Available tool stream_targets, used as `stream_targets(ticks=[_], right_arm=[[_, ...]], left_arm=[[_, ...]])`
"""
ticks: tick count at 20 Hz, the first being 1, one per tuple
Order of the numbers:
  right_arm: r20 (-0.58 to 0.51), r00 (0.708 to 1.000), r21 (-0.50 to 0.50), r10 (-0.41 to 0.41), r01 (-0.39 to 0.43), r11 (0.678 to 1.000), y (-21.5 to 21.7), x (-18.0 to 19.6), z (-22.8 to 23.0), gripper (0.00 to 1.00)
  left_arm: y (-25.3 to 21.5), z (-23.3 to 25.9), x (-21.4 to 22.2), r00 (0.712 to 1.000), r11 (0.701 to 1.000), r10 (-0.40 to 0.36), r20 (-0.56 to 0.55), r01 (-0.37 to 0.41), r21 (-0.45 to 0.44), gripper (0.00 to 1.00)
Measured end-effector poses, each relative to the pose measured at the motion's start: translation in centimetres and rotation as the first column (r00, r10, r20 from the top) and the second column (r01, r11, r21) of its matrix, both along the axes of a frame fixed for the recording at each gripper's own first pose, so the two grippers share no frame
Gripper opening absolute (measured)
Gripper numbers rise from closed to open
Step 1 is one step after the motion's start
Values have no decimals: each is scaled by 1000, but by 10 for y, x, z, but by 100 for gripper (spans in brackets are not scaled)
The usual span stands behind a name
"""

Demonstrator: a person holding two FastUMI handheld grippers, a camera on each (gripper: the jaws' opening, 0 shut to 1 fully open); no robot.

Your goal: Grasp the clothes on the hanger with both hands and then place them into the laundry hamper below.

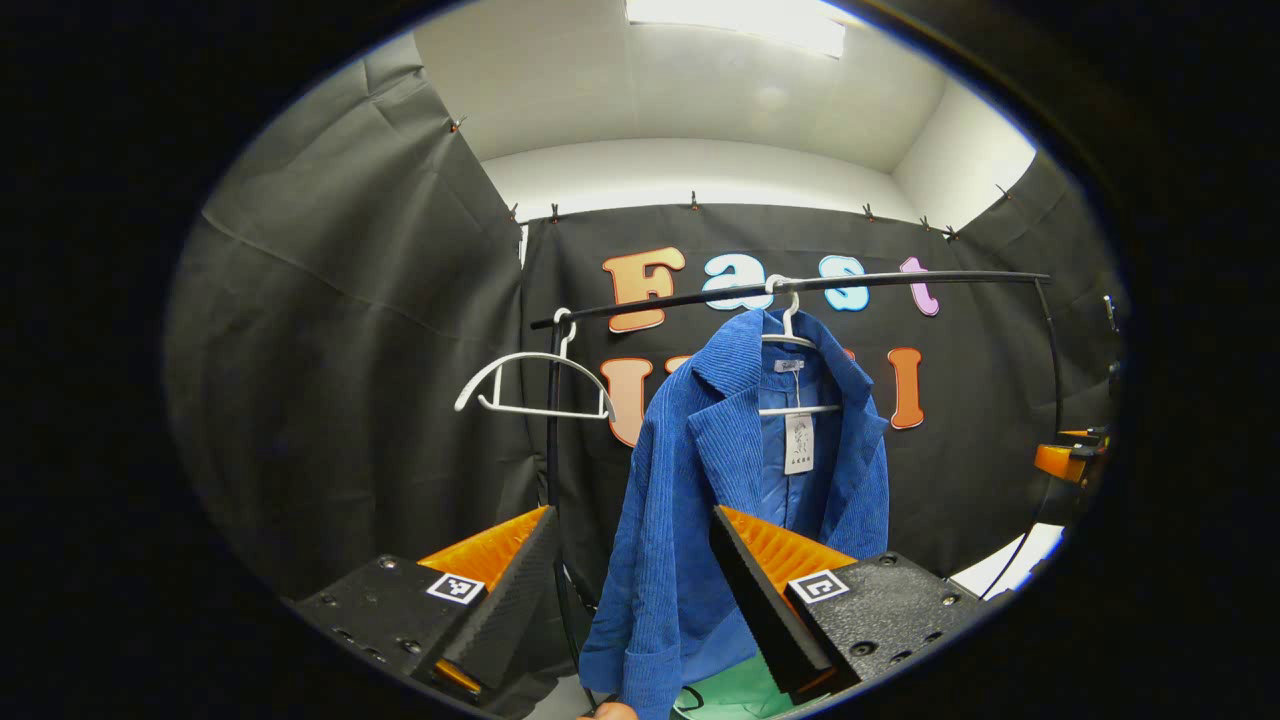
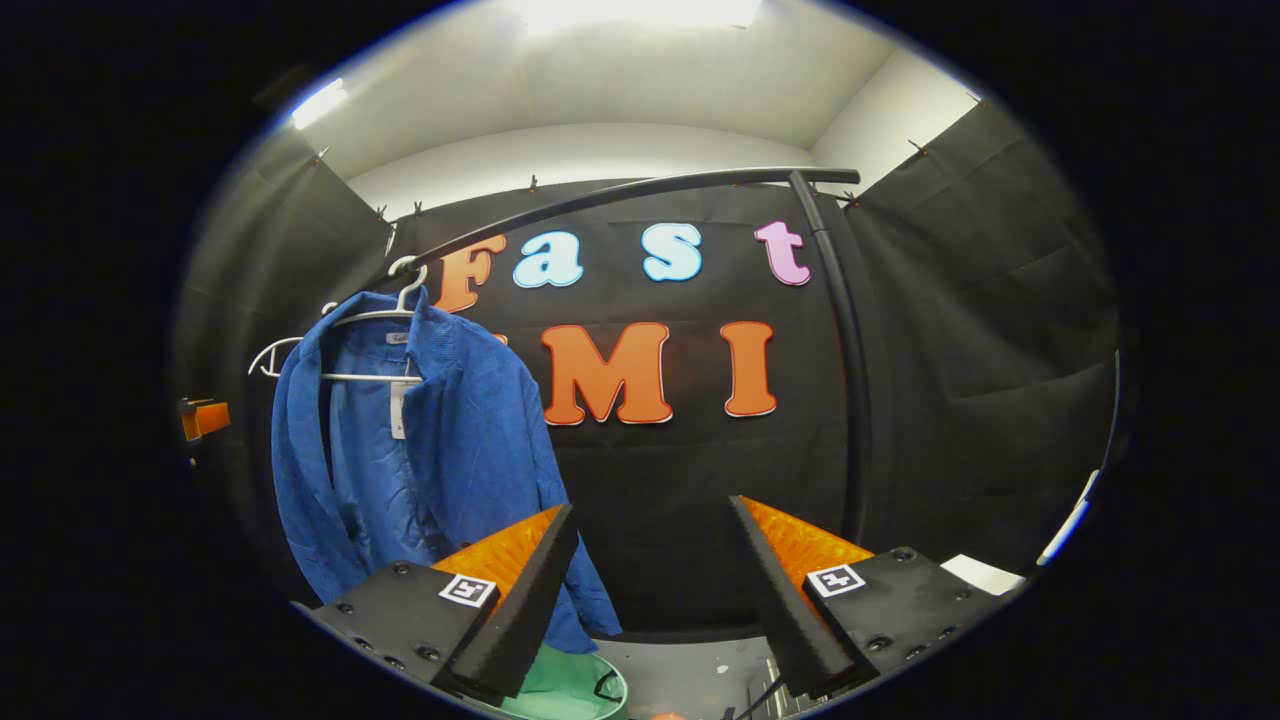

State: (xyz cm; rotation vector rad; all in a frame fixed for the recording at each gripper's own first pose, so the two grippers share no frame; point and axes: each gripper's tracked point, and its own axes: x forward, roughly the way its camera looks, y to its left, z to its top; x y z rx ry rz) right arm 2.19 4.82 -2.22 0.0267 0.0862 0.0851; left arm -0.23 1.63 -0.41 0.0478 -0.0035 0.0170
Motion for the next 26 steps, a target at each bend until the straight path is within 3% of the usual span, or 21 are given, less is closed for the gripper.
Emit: stream_targets(ticks=[8,16,21,26], right_arm=[[-45,981,43,189,-188,981,95,23,-11,98],[8,946,55,324,-324,944,185,61,1,97],[54,944,48,327,-329,943,214,93,5,97],[-3,944,85,330,-329,941,230,121,-11,97]], left_arm=[[-2,-21,3,997,999,-30,-66,29,-20,94],[-14,-28,15,995,998,-52,-85,48,-50,94],[-44,-27,40,992,995,-95,-84,92,-37,94],[-73,-31,77,989,993,-116,-92,116,3,94]])
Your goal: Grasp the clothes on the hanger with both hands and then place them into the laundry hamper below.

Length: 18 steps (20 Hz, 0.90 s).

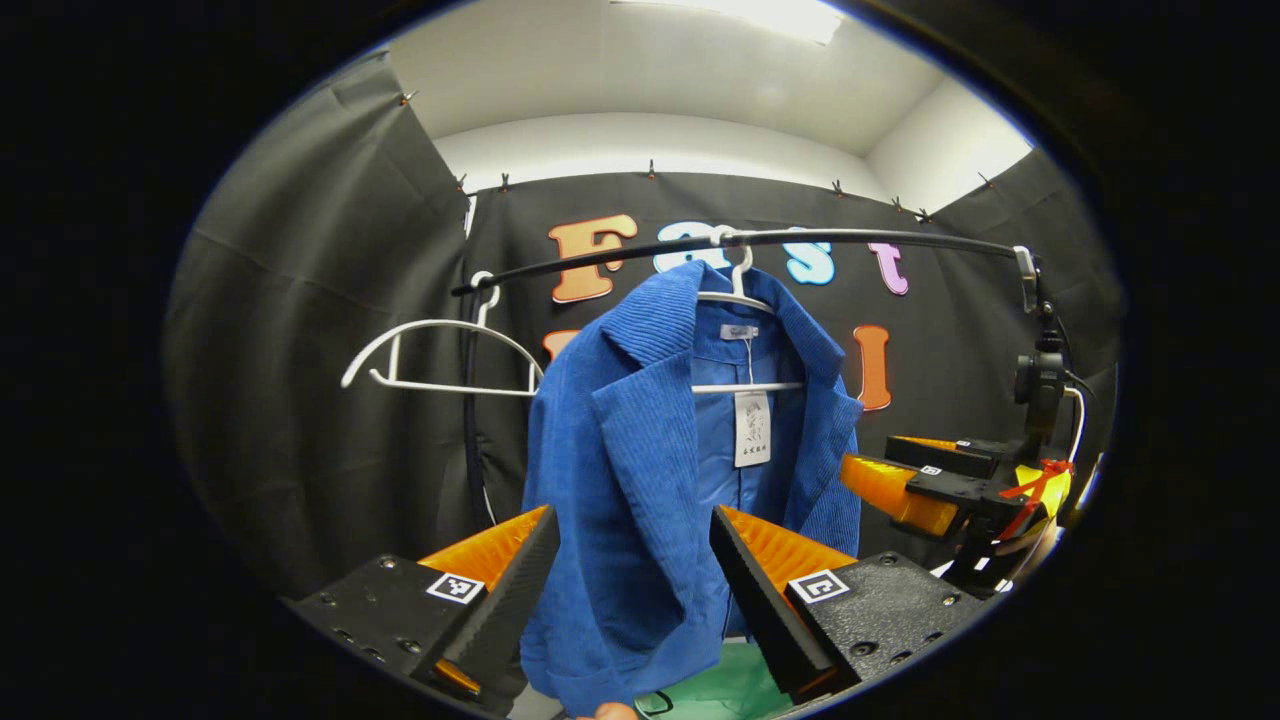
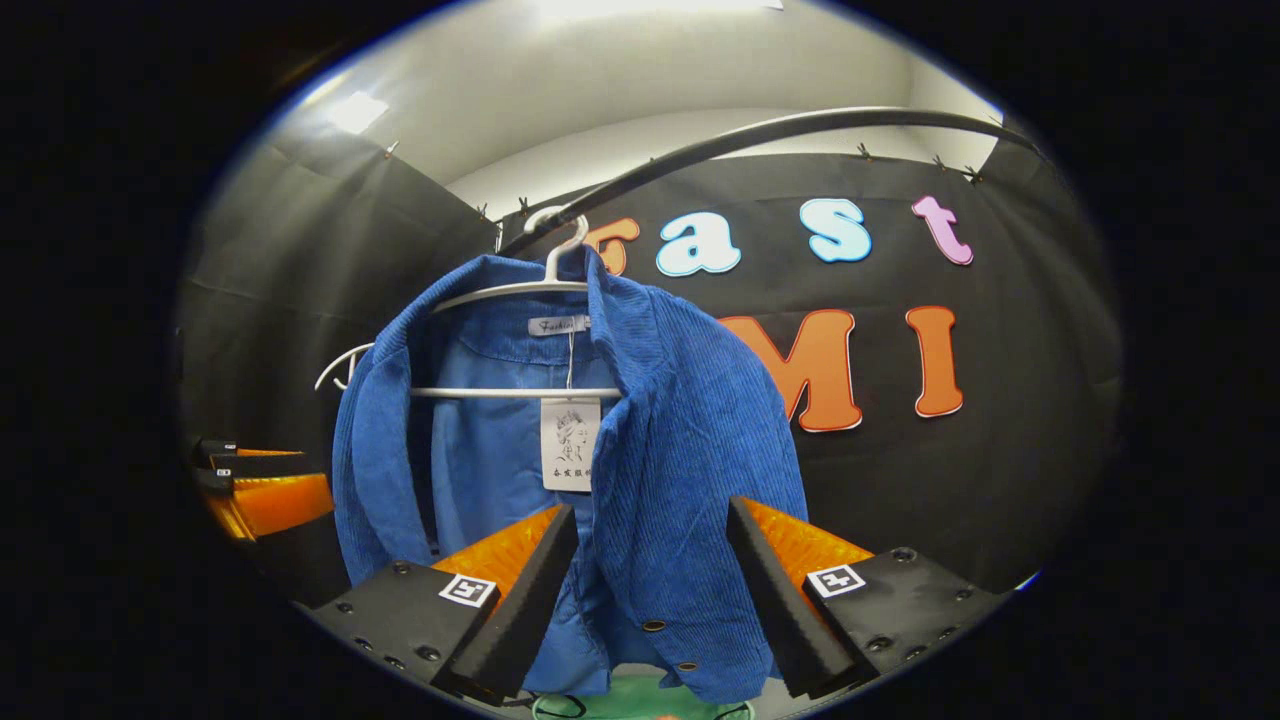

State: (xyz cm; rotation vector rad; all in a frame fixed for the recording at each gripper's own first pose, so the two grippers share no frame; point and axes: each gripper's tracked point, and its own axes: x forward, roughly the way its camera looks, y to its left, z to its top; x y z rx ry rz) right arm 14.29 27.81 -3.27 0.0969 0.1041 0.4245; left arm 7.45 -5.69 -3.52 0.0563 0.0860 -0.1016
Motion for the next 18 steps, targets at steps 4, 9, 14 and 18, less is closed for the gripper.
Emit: stream_targets(ticks=[4,9,14,18], right_arm=[[-39,999,4,-19,19,1000,0,29,-14,97],[-98,995,41,10,-6,999,10,56,-24,98],[-86,996,25,33,-31,999,25,71,-25,98],[-61,996,35,67,-65,997,34,83,-18,89]], left_arm=[[-11,-12,33,1000,999,18,-22,-17,38,96],[-15,-16,67,998,998,58,-35,-56,41,94],[-9,-20,87,994,994,101,-44,-99,34,75],[2,-22,95,988,990,142,-65,-141,10,32]])
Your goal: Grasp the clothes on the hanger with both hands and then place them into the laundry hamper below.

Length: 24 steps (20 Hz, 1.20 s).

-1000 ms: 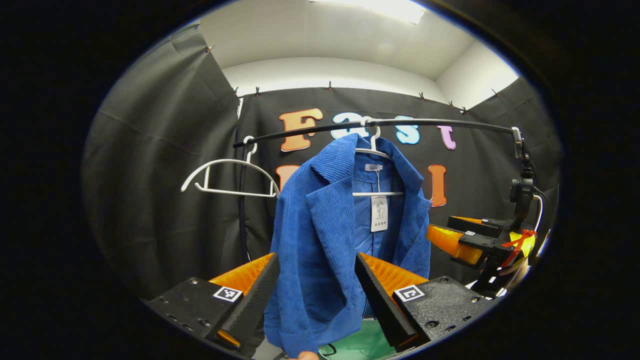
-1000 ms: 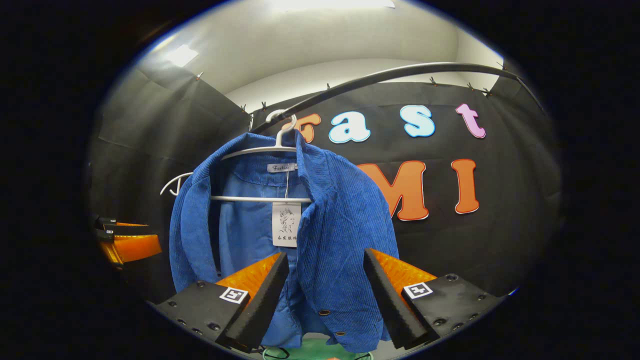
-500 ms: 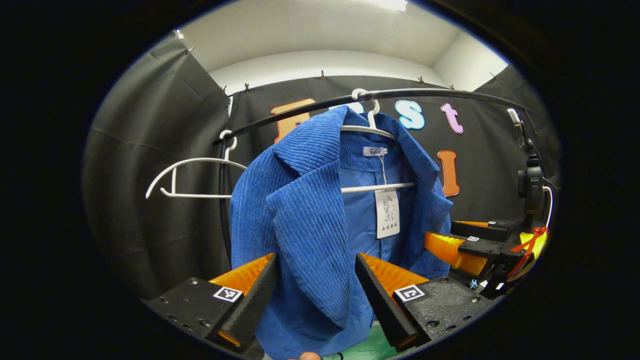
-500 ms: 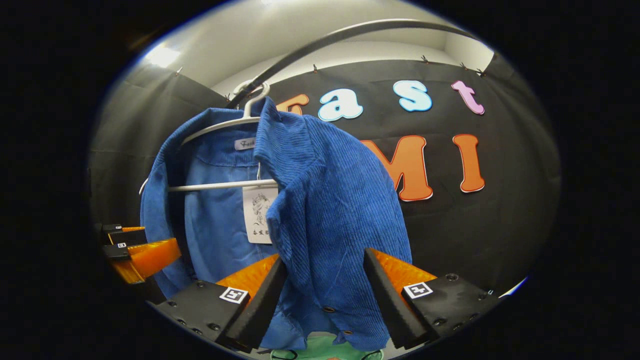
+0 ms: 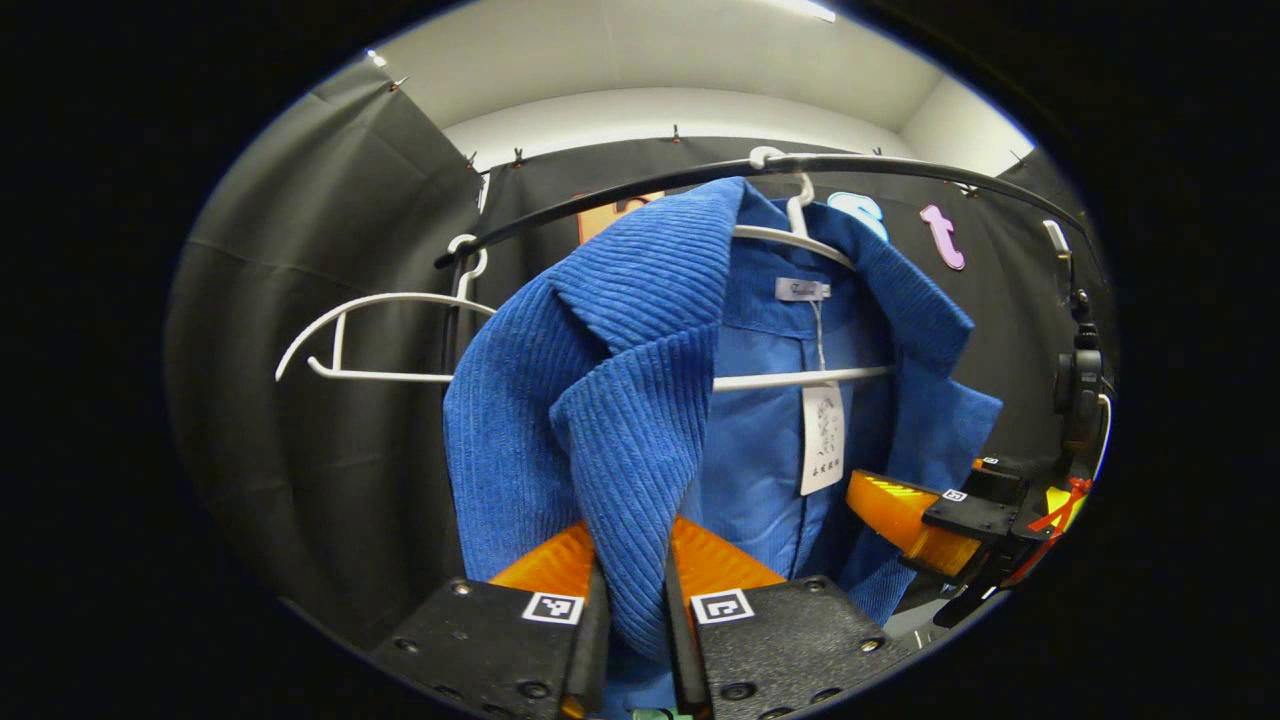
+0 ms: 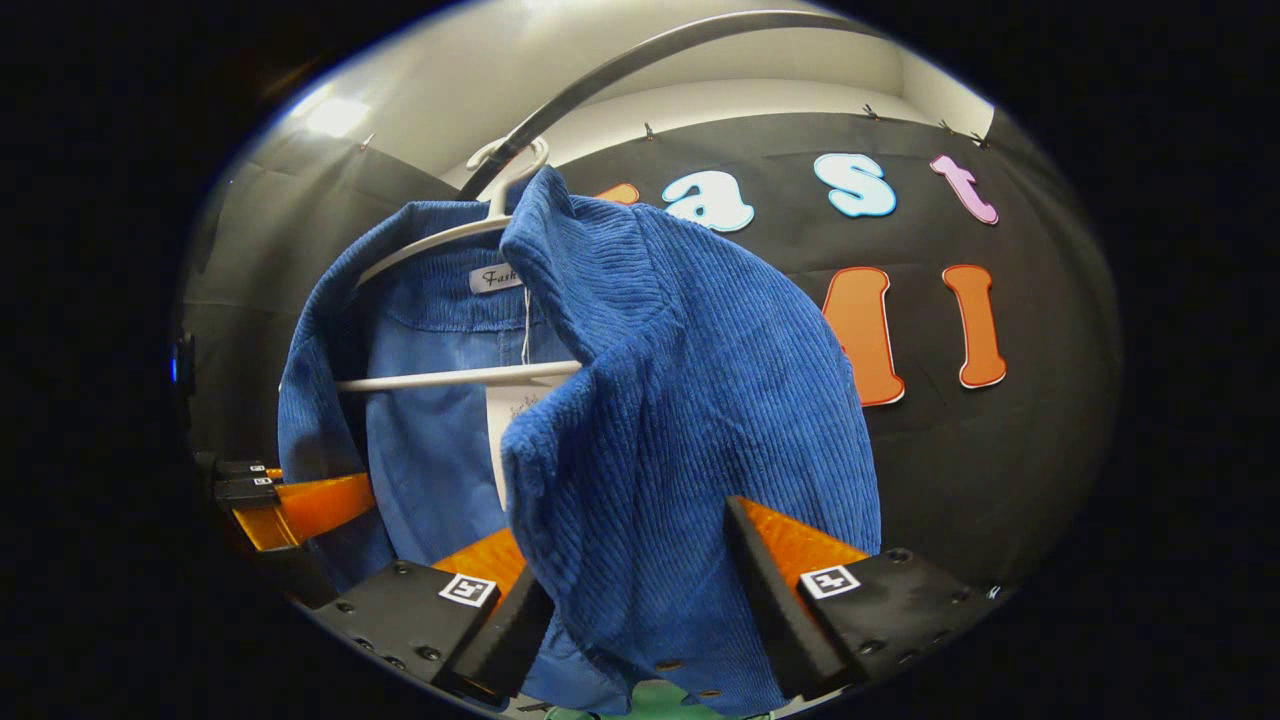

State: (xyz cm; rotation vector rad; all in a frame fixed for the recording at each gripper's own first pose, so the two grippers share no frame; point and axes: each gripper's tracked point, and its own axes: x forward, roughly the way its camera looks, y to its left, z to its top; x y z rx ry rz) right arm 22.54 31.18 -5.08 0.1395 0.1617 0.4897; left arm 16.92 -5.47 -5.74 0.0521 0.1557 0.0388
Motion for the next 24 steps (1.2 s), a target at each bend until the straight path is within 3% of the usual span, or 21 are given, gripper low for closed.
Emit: stream_targets(ticks=[1,2,4,6,8,15,16,18,19,20,24], right_arm=[[-4,1000,5,9,-9,1000,1,2,-1,87],[-6,1000,5,14,-14,1000,-1,4,-1,84],[-17,999,33,35,-34,999,-2,5,3,60],[-38,998,70,43,-41,997,-10,9,5,36],[-50,997,111,56,-50,993,-19,9,11,21],[47,989,207,142,-148,967,-36,-8,68,20],[50,988,212,148,-155,965,-41,-9,73,14],[27,987,238,160,-162,958,-43,-8,78,14],[16,986,262,167,-165,951,-44,-8,81,7],[7,984,286,176,-171,943,-46,-9,86,14],[-22,989,354,149,-132,926,-72,3,93,10]], left_arm=[[-4,0,1,1000,1000,-27,-4,26,-12,21],[-10,2,-1,998,998,-64,2,64,-27,17],[-5,13,-4,997,996,-76,22,77,-49,7],[4,18,-10,998,998,-59,25,59,-29,6],[7,23,-13,998,998,-62,30,63,-13,5],[9,63,-42,990,992,-121,76,117,55,4],[9,71,-46,989,991,-123,81,119,53,3],[12,81,-50,989,992,-125,83,122,35,2],[15,85,-52,989,992,-123,82,122,24,4],[21,90,-53,990,993,-114,86,112,21,4],[39,111,-59,990,996,-88,110,87,13,4]])
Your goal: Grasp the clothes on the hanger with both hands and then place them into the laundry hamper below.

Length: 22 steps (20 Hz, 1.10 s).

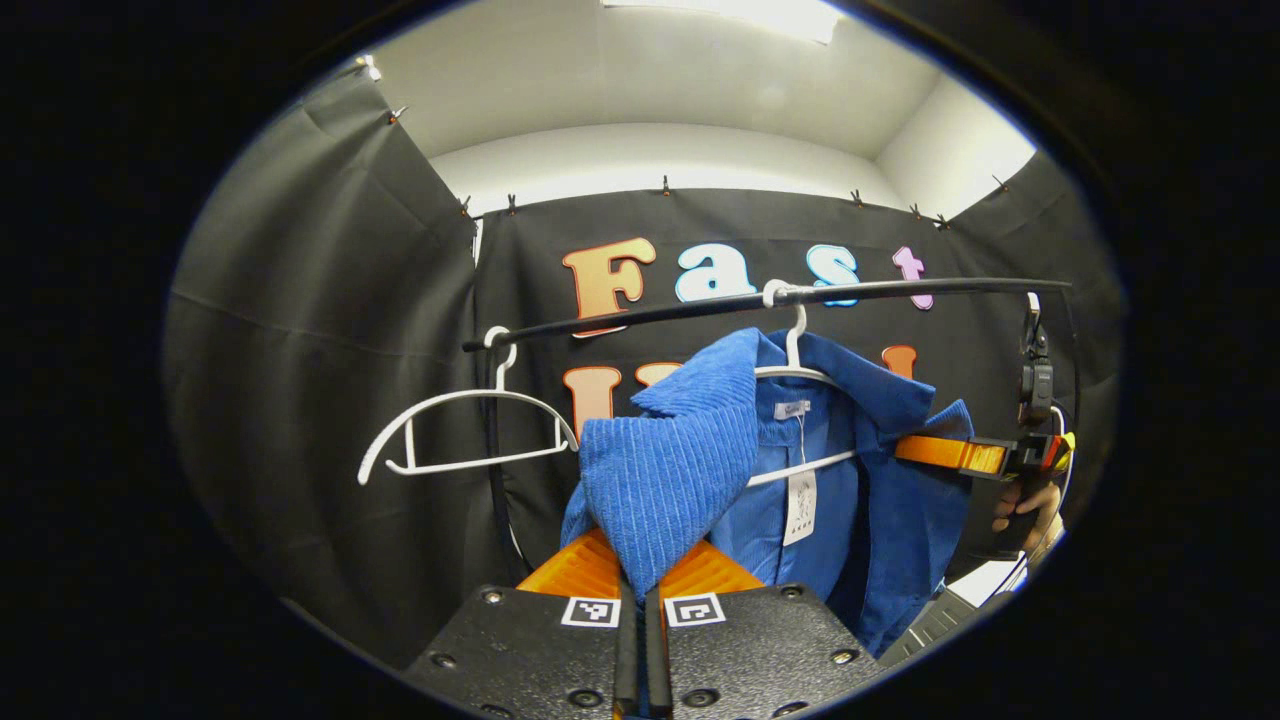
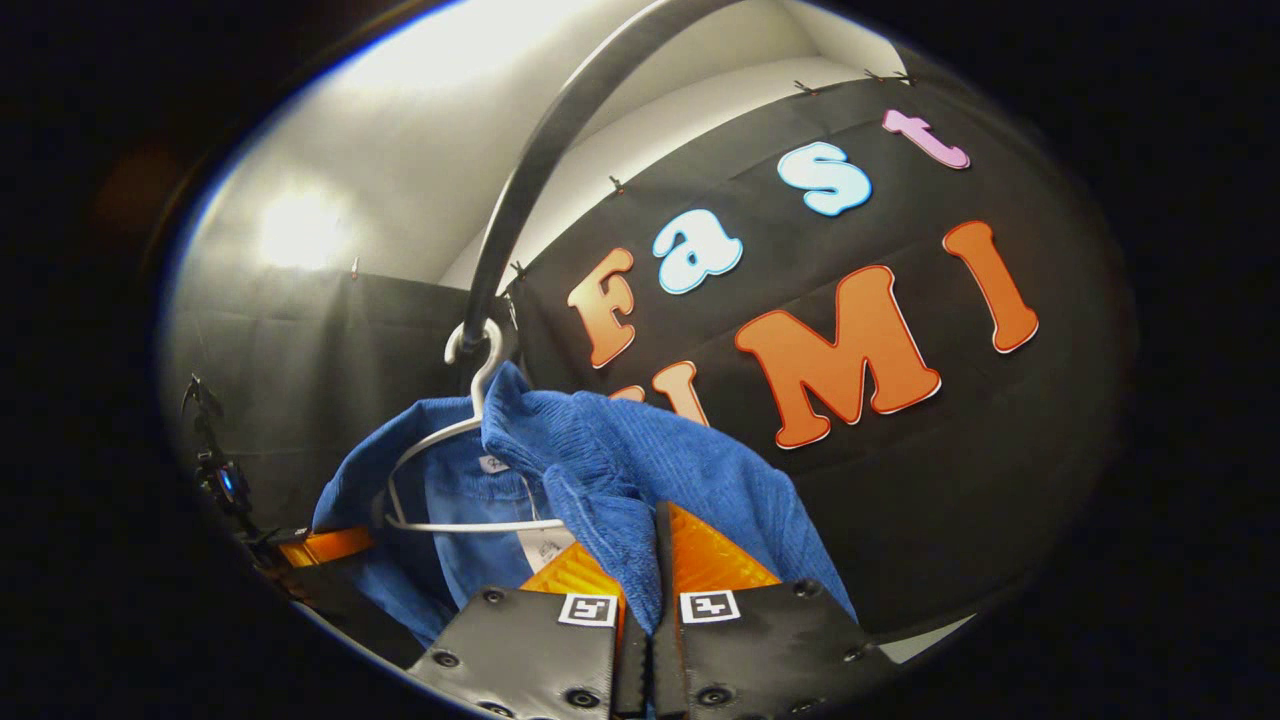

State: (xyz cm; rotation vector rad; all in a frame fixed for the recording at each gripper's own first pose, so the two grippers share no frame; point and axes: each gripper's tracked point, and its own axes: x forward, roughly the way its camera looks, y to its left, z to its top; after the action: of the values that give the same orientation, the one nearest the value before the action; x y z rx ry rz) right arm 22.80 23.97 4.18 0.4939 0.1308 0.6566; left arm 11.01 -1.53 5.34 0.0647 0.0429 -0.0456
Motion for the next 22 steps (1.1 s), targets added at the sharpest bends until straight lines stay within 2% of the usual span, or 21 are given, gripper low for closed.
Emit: stream_targets(ticks=[4,7,8,10,18,21,22], right_arm=[[-81,996,136,21,-10,991,-22,22,3,10],[-147,987,263,64,-24,965,-37,40,18,10],[-160,985,287,70,-21,958,-41,48,21,10],[-176,981,323,75,-14,946,-46,66,27,10],[-204,977,335,62,10,942,-45,110,39,10],[-182,983,326,-1,61,943,-52,132,48,10],[-191,982,313,-4,64,948,-53,134,46,10]], left_arm=[[16,18,0,1000,1000,19,19,-19,12,4],[28,41,-1,997,998,33,65,-36,47,5],[29,50,-1,996,998,34,79,-38,49,1],[34,62,3,995,997,42,93,-47,54,3],[75,77,28,989,991,113,97,-119,66,3],[81,63,43,991,992,113,69,-117,54,0],[82,58,47,992,992,113,62,-116,54,2]])
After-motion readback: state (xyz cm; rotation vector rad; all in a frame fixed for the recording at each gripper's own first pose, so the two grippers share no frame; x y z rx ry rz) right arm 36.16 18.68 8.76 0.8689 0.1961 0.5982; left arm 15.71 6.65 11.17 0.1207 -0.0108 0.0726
